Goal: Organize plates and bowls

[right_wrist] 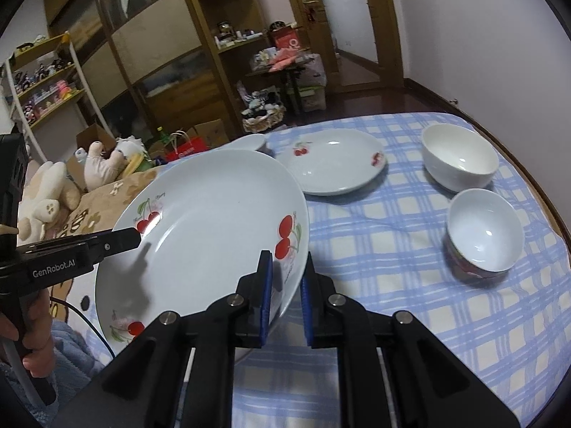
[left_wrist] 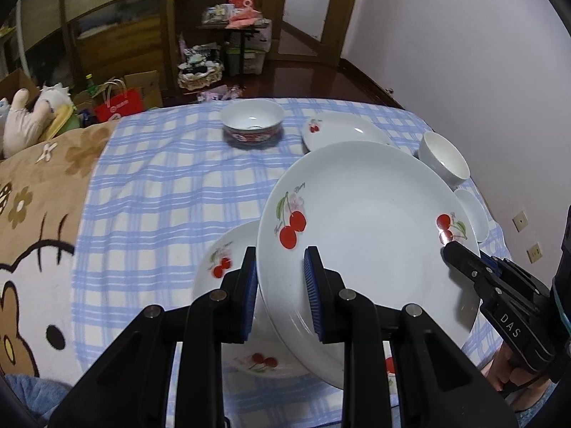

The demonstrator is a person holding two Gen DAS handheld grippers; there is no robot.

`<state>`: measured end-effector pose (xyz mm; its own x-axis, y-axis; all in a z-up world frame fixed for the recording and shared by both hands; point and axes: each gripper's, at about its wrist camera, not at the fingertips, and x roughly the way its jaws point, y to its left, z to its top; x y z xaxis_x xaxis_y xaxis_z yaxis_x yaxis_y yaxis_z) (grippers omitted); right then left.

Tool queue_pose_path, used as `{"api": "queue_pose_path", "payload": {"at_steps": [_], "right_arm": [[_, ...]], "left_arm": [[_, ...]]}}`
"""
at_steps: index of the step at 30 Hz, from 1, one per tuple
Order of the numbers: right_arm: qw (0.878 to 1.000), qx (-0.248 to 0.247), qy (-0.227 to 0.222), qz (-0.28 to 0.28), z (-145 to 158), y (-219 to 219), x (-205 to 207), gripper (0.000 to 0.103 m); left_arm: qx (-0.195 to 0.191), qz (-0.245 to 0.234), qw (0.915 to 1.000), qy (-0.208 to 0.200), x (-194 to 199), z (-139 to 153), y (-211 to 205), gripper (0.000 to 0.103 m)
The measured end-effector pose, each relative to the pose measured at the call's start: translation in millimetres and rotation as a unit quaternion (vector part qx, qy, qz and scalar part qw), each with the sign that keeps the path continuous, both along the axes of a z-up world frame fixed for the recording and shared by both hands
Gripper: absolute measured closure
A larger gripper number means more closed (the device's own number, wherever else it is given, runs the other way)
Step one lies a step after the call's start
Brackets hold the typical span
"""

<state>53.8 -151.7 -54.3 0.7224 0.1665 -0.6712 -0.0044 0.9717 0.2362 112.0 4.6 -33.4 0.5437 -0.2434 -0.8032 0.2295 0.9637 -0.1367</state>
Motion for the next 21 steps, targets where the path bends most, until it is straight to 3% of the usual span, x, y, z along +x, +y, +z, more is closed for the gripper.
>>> {"api": "queue_pose_path", "payload": {"at_steps": [8, 21], "right_arm": [[1.0, 0.001, -0.012, 0.02, 6.5, 31.5, 7.0, 0.088], [0.999, -0.027, 0.017, 0.024, -26.5, 53.1, 26.1, 0.088]], "left_arm": [[-0.004, 0.027, 0.9995, -0.016, -3.6, 8.9, 32.3, 0.078], [-0.015, 0.057, 0.9979, 0.025, 14.1, -43.6, 54.0, 0.078]]}}
